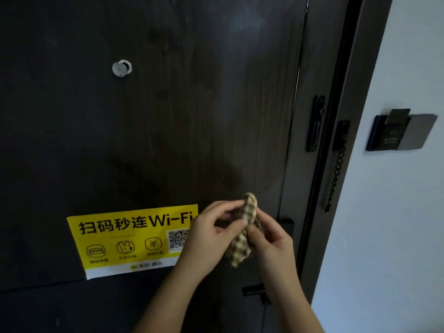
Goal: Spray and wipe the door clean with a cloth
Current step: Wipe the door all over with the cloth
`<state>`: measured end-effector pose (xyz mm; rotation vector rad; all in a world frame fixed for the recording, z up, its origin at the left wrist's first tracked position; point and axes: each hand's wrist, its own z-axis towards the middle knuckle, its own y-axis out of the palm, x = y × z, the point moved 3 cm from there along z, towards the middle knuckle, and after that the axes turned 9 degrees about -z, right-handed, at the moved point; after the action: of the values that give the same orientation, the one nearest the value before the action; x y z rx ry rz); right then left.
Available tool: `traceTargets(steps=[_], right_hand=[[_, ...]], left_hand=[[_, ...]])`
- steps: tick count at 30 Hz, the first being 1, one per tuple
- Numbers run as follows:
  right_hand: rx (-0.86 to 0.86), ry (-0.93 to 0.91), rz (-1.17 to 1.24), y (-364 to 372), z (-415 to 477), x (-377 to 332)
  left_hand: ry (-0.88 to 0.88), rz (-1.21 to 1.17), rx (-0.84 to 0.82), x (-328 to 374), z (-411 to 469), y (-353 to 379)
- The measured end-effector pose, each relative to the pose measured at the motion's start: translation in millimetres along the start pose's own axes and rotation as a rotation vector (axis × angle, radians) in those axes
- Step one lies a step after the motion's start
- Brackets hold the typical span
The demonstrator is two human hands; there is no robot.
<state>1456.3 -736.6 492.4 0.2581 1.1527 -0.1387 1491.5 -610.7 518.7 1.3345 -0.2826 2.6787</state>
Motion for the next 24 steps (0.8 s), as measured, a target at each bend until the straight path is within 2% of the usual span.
traceTargets(steps=[6, 8, 12, 14, 17, 21, 22, 24], right_hand=[[-0.179, 0.049, -0.065, -7.2, 5.0, 3.7], [-0.218, 0.056, -0.111, -13.8, 12.3, 4.9], [0.007, -0.126, -0.417, -52.0, 42.4, 8.3], [0.058, -0.145, -0.516, -68.7, 58.5, 10.2], [-0.005, -0.132, -0.646, -77.1, 76.0, 18.6], [-0.073, -0.167, -0.794, -77.6, 81.4, 31.0], [-0.062, -0.18, -0.781, -80.2, 80.7, 33.3], [-0.034, -0.183, -0.723, -87.4, 79.0, 32.3]], left_hand=[[-0.044, 0.162, 0.133, -2.7, 1.3, 5.0], [-0.006, 0.264, 0.247, -5.8, 6.2, 0.8], [0.213, 0.51, 0.628, -4.7, 24.2, -24.3], [0.291, 0.699, 0.718, -9.3, 35.6, -31.4], [0.376, 0.887, 0.69, -31.7, 43.1, -13.6], [0.463, 1.013, 0.38, -63.5, 34.9, 49.4], [0.499, 1.019, 0.37, -59.4, 40.5, 52.5], [0.537, 0.994, 0.474, -37.3, 63.4, 44.5]])
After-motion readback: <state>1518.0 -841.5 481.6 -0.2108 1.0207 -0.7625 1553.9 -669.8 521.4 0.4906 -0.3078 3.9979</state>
